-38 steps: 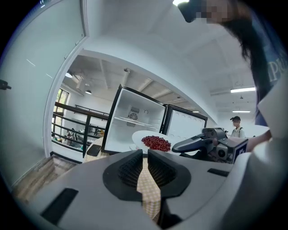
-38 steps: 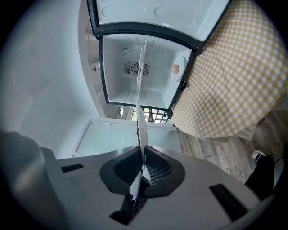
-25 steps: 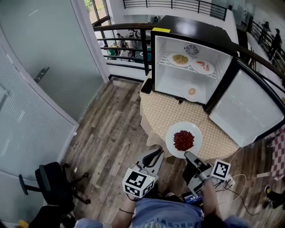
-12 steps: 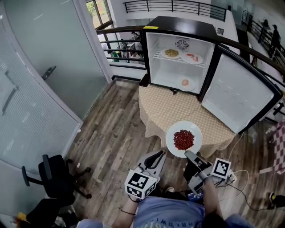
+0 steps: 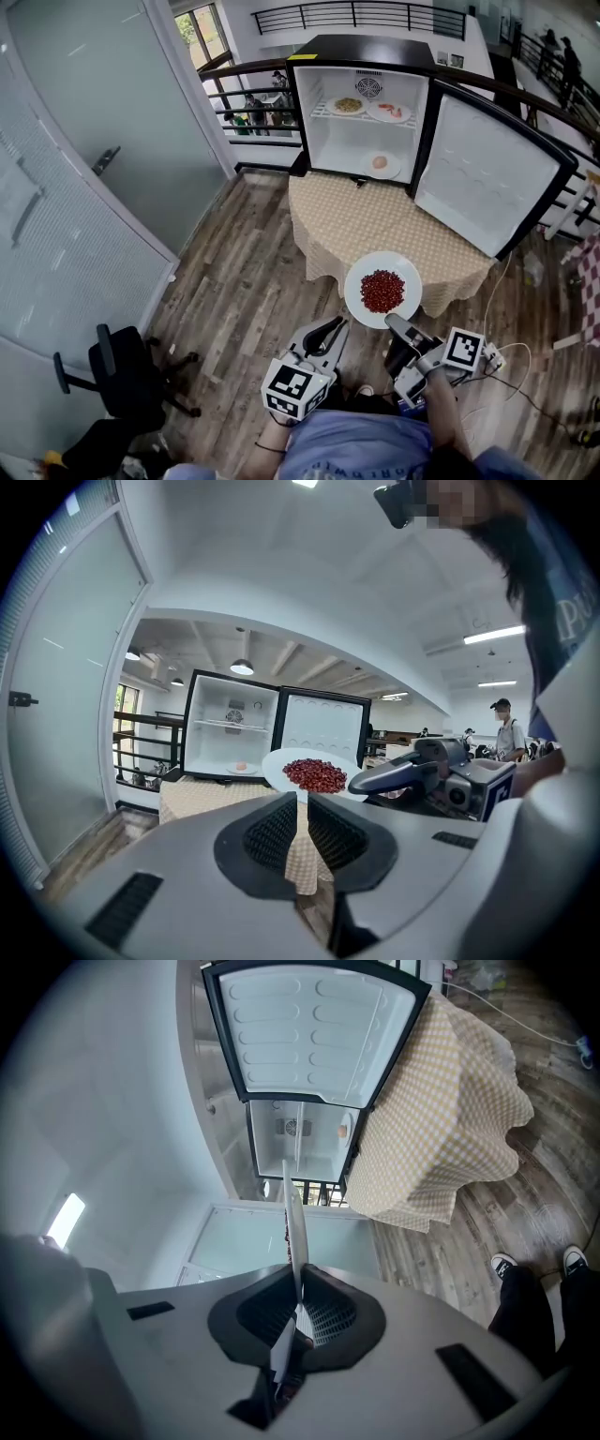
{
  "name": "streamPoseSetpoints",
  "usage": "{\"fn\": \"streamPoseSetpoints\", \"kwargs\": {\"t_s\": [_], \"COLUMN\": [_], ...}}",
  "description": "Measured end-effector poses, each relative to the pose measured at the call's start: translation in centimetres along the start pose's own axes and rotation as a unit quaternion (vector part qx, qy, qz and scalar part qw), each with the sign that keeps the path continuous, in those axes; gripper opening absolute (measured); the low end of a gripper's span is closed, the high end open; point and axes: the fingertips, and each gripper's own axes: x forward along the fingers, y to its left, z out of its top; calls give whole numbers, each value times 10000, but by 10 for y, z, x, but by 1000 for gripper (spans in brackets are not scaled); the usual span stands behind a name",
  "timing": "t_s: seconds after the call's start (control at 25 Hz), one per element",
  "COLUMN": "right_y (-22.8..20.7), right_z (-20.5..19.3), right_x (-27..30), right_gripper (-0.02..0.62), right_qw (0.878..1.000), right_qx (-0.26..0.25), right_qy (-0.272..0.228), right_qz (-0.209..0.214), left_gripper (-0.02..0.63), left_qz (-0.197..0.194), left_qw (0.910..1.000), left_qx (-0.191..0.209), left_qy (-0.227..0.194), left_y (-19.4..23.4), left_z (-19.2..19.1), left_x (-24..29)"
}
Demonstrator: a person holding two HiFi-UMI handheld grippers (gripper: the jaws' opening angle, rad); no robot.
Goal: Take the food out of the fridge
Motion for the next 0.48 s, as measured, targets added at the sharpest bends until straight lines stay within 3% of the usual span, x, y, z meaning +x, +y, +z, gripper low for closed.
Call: {"fn": "streamPoseSetpoints", "kwargs": {"t_s": [0.48], "right_y": [1], "right_z": [-16], "right_x": [-13], "right_gripper": [26], "right_qw": [9999], "right_qx": [-62], "right_qy": [146], "right_qz": [43], "left_gripper": [32], "left_qz": [90], "left_qw": [9999], "left_qx": [-47], "left_qy": [-10], "left_y": [-14], "left_z": [-6], "left_x": [-13]}}
